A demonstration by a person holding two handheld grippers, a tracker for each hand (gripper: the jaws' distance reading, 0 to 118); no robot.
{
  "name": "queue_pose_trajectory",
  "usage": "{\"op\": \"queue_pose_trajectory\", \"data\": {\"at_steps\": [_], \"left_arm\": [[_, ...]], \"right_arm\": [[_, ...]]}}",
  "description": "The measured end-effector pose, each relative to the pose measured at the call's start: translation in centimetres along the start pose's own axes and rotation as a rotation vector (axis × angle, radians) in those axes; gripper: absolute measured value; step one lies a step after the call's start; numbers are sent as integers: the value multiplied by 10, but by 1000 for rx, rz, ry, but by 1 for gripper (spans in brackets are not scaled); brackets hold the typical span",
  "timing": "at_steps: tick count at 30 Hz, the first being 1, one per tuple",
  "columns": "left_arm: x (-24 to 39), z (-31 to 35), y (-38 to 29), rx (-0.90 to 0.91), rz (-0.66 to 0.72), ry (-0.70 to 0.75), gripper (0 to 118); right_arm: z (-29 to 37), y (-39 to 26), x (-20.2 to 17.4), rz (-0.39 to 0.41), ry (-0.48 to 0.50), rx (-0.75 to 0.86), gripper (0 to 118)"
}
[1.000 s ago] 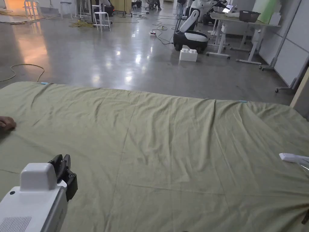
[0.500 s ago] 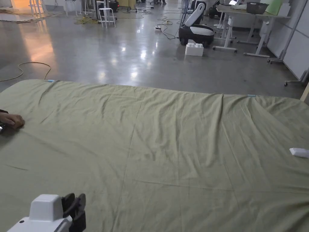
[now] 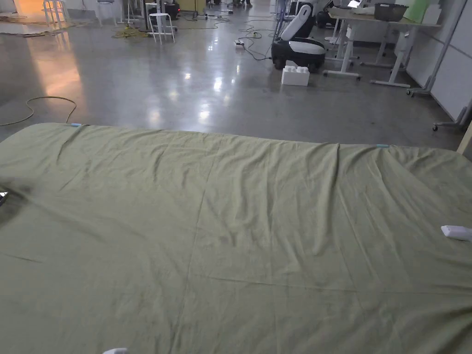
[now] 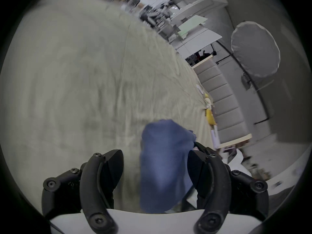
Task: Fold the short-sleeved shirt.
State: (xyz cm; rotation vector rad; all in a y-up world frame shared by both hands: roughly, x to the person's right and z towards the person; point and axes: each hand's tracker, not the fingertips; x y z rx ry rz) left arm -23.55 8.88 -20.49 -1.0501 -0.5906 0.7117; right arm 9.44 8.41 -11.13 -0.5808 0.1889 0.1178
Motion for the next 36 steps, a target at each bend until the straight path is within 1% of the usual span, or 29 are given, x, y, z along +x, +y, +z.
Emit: {"op": "queue_pose_trajectory", "data": {"at_steps": [2,5,6,8,11,13,16,19,21,23,25,29,31,33,34,36], "left_arm": [[-10,-17,-1,-57,81,-113,80],[-16,-38,-6,-79,141,-248,77],[-17,-41,-7,-61,144,-212,70],[-18,-46,-9,-35,141,-173,43],[-23,-43,-13,-24,171,-214,37],[-17,-40,-15,-23,154,-200,33],[-9,-31,-18,-10,140,-195,30],[3,-18,-16,13,102,-212,30],[7,0,-11,47,91,-221,30],[6,24,-2,89,89,-229,30],[4,51,7,114,76,-216,30],[-13,120,32,156,12,-107,30],[-27,155,47,177,21,-31,30],[-40,191,62,196,11,46,30],[-48,206,69,195,21,63,30],[-65,241,86,198,57,148,30]], "right_arm": [[0,-1,1,-1,1,1,2],[0,-1,1,-1,2,1,2],[0,-1,1,-1,3,1,2],[0,-1,2,0,3,-1,2],[0,-1,3,-2,11,1,2],[0,-1,1,9,10,2,2],[1,0,1,13,11,2,2],[5,19,2,20,29,-22,2],[11,34,6,2,31,28,2],[14,57,13,8,-12,86,2],[14,81,23,-20,-27,126,2],[14,133,47,-66,-79,220,2],[14,154,58,-67,-105,262,2],[13,169,66,-51,-128,291,2],[13,174,70,-48,-140,303,2],[13,185,80,-57,-154,324,2]]}}
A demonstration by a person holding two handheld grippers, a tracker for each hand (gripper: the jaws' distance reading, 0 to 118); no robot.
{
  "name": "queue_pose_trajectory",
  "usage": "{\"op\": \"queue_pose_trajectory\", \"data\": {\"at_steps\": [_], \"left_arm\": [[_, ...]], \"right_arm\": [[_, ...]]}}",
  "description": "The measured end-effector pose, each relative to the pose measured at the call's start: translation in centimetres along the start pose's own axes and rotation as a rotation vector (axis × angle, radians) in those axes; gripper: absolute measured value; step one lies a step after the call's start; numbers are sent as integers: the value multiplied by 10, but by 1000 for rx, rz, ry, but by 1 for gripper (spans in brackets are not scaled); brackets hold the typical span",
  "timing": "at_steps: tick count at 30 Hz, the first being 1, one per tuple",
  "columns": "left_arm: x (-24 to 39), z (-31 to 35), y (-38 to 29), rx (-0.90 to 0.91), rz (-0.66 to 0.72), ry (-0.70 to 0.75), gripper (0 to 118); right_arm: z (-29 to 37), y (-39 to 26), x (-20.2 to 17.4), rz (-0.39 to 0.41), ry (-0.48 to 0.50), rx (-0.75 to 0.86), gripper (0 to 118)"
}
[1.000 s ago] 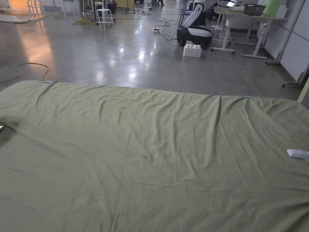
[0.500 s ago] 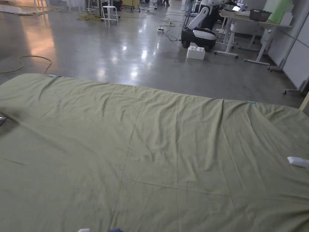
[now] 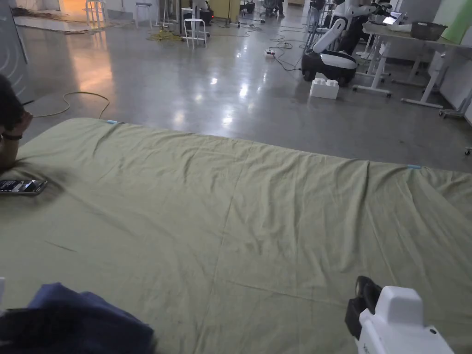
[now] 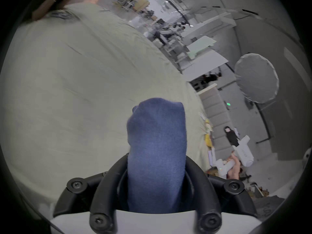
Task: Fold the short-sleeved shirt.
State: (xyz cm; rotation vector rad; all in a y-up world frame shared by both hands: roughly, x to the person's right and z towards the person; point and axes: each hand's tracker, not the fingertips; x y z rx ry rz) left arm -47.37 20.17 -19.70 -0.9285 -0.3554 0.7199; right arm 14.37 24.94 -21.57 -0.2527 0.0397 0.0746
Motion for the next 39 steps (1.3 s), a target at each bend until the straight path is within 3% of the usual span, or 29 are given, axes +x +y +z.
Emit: {"op": "queue_pose_trajectory", "data": {"at_steps": [7,14,19,24,29,32,39], "left_arm": [[-19,56,44,-14,22,277,30],[-31,45,54,-69,22,479,31],[-49,38,53,-71,-10,648,52],[-42,49,57,28,-105,811,57],[-10,73,66,295,-108,844,57],[14,65,64,329,-124,792,57],[79,-7,30,357,-399,608,57]], "right_arm": [[-4,7,16,-22,-38,12,2],[-1,-12,17,-34,-41,-38,2],[1,-21,19,-23,-42,-61,2],[-2,-24,24,-23,-42,-83,2],[-3,-21,26,-24,-32,-90,2],[-3,-20,26,-20,-30,-90,2],[-1,-21,29,-33,-38,-80,2]]}}
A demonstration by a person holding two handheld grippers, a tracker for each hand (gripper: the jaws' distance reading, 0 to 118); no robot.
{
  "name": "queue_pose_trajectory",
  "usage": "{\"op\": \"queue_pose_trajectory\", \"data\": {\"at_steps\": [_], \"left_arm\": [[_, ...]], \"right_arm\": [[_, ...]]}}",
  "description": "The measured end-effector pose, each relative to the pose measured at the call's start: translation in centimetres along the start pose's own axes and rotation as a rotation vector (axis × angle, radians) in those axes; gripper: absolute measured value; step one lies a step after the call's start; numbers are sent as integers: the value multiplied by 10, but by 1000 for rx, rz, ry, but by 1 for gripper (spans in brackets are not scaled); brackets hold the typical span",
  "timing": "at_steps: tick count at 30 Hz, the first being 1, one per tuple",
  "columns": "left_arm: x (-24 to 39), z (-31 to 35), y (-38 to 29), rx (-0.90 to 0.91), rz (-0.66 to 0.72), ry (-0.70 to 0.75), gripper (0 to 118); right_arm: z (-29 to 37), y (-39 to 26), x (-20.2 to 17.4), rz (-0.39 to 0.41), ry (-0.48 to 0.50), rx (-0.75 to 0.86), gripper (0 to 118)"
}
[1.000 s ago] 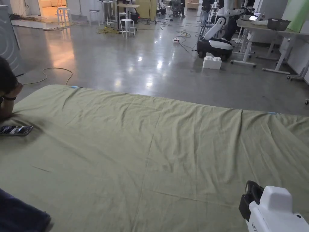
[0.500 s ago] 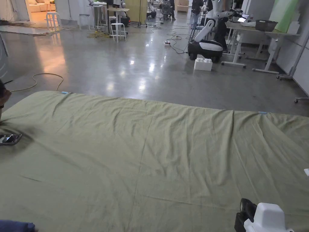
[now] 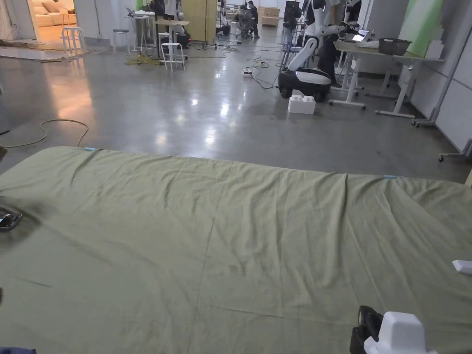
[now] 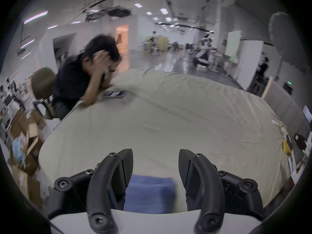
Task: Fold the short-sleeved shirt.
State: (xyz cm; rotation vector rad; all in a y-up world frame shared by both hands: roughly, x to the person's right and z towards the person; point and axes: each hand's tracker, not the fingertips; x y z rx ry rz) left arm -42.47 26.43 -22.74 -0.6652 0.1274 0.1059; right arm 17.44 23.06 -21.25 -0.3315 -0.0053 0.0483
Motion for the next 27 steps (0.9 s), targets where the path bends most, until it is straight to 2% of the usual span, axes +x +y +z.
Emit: {"op": "queue_pose_trajectory", "data": {"at_steps": [5,12,17,19,21,23,25,27], "left_arm": [[84,-9,-20,118,-58,-97,57],[180,-16,-26,265,-50,-130,57],[232,-2,-23,406,-108,-60,55],[240,1,-24,436,-86,-63,46],[253,9,-26,445,-41,-88,24],[255,9,-28,450,-39,-96,21],[263,13,-32,456,-50,-82,9],[263,15,-36,465,-52,-87,7]], "right_arm": [[0,1,0,5,-1,8,2],[0,12,2,-12,-37,53,2],[-1,22,0,-13,-56,97,2],[-1,26,-1,-13,-60,109,2],[0,29,-2,-24,-57,124,2],[1,30,-4,-23,-56,126,2],[1,31,-7,-14,-59,138,2],[1,30,-8,-8,-67,143,2]]}}
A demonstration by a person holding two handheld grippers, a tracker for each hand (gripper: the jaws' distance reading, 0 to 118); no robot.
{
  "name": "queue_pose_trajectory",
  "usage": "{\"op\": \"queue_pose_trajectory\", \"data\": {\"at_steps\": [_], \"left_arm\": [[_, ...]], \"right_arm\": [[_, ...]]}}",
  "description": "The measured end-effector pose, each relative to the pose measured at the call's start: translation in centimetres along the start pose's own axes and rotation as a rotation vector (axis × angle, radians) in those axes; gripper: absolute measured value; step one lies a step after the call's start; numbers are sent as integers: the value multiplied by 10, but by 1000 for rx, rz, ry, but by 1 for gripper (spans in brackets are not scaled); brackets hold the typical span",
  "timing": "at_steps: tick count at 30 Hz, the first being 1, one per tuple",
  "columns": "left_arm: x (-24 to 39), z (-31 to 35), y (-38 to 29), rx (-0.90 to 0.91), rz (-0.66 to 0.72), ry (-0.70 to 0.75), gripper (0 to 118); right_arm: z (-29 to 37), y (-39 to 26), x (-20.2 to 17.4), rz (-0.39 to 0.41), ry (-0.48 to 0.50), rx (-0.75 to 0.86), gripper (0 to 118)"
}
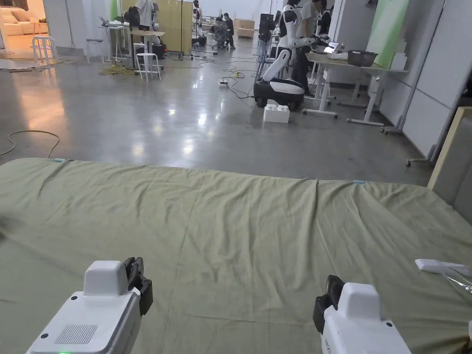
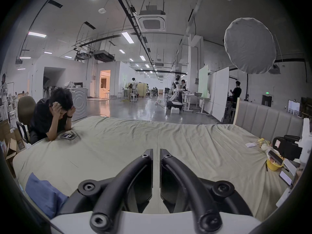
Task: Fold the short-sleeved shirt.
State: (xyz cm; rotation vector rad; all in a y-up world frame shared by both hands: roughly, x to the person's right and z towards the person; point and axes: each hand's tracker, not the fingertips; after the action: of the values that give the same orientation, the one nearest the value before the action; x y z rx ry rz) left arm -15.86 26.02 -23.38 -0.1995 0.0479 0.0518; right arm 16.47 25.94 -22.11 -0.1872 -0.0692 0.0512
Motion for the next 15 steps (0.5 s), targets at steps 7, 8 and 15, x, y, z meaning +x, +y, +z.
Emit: {"op": "queue_pose_trajectory", "data": {"at_steps": [7,8,15], "left_arm": [[7,8,0,40,-49,35,4],[7,8,1,44,-49,43,4],[6,9,5,51,-68,57,4]], "right_arm": [[1,-2,-6,24,-3,25,2],[1,-1,-7,27,0,30,2],[2,0,-6,19,2,29,2]]}}
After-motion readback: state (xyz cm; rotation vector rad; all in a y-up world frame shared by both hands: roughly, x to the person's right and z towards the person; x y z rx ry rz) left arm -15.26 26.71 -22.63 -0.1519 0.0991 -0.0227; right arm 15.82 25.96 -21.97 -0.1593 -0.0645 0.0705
